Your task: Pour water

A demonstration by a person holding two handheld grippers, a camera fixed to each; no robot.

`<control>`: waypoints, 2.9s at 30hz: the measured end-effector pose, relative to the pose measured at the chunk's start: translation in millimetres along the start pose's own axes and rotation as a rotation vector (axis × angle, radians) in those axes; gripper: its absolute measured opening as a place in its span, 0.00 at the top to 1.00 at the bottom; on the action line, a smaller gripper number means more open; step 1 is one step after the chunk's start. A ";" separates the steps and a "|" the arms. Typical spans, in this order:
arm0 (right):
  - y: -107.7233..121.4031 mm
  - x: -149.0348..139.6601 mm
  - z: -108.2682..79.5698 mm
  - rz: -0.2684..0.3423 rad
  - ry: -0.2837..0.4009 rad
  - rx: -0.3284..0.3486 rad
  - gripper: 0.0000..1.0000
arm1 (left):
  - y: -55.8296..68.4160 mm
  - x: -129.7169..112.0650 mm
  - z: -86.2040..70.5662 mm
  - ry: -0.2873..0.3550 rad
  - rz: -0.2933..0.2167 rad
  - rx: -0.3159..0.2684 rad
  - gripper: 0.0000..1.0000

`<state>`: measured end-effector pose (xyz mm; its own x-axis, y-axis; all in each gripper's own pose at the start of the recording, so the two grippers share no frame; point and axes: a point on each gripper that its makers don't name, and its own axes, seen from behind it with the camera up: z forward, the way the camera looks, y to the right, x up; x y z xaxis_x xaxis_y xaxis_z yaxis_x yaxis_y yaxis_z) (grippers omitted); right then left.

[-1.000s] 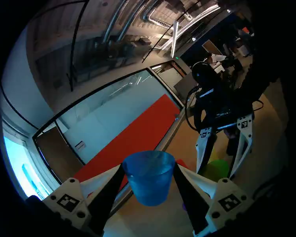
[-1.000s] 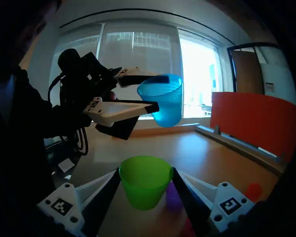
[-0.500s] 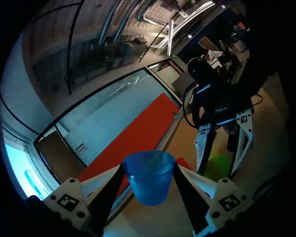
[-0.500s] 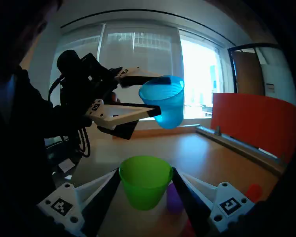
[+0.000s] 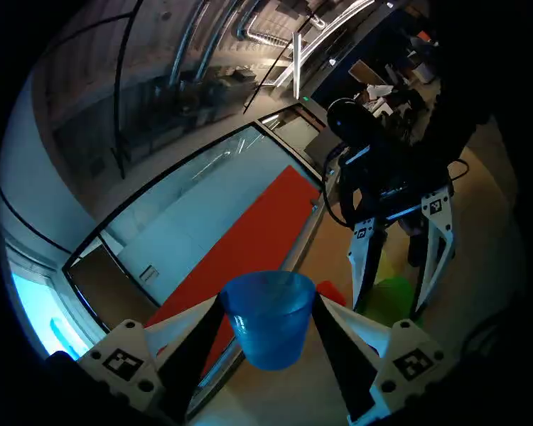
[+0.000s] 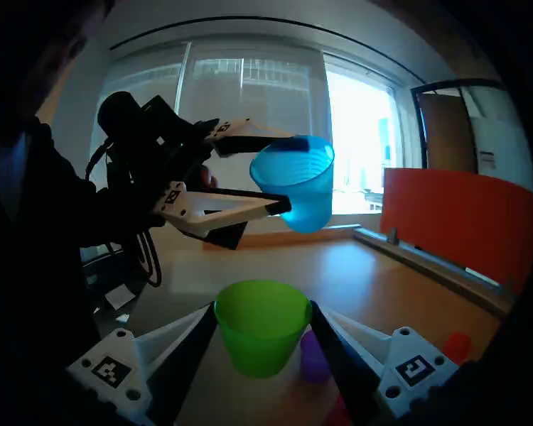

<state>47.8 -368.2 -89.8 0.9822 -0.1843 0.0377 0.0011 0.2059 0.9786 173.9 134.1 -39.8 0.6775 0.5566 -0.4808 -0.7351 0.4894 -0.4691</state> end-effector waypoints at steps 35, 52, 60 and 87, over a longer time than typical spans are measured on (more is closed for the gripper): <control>2.8 3.1 1.0 -0.006 0.008 -0.008 0.05 | 10.5 5.1 4.1 0.018 0.138 -0.026 0.14; 2.8 6.3 1.6 -0.009 0.013 -0.008 0.05 | 12.2 5.2 7.5 0.021 0.186 -0.025 0.14; 4.0 7.0 2.0 -0.010 0.017 -0.012 0.05 | 13.4 5.6 7.4 0.025 0.201 -0.027 0.14; 4.2 8.3 -0.6 -0.023 0.022 -0.017 0.05 | 13.1 10.7 5.1 0.039 0.243 -0.018 0.14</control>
<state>56.1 -368.3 -85.6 0.9858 -0.1676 0.0108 0.0264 0.2183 0.9755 171.4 150.0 -47.3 0.4817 0.6299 -0.6093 -0.8761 0.3326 -0.3490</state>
